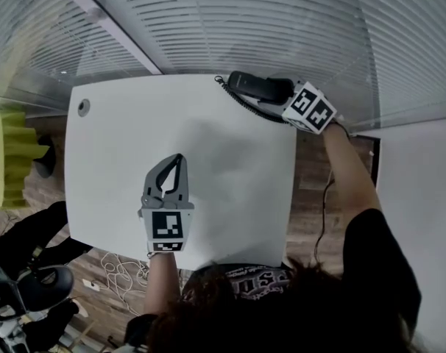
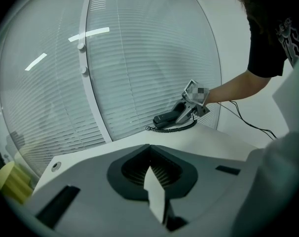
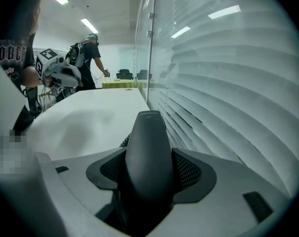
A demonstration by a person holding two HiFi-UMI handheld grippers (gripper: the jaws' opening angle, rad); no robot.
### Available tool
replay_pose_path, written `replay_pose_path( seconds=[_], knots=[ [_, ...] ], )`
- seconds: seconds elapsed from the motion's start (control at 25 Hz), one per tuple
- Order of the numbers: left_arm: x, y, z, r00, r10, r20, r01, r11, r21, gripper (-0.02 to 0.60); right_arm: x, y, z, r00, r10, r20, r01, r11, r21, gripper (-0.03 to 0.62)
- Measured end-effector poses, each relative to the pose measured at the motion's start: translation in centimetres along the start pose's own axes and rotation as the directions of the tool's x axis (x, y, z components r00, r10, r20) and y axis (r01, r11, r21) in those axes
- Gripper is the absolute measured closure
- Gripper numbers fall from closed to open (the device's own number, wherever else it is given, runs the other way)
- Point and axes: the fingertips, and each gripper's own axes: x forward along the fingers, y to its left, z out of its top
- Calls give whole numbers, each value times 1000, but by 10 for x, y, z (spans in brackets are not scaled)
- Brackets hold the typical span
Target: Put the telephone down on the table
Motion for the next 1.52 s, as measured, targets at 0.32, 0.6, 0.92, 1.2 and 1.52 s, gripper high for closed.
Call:
replay_pose_path(
  seconds=[0.32, 0.6, 0.92, 1.2, 1.52],
  knots=[
    [3, -5, -2, 1000, -18, -5, 18, 1000, -6, 578, 10, -1, -7, 1000, 3, 20, -3, 999, 34, 306],
    [2, -4, -3, 1000, -18, -6, 18, 1000, 1, 578, 10, -5, -5, 998, -35, 58, 30, 996, 82, 306],
    [4, -4, 17, 999, -23, 43, 22, 1000, 20, 578, 0, -10, -4, 995, -93, 32, 90, 992, 86, 299],
    [-3, -17, 49, 992, -18, 124, 14, 999, 31, 578, -53, 2, 16, 978, -151, 145, 128, 979, 160, 301],
    [-3, -9, 87, 979, -20, 202, 10, 999, 49, 578, -93, 31, 64, 952, -180, 248, 138, 974, 178, 303]
  ],
)
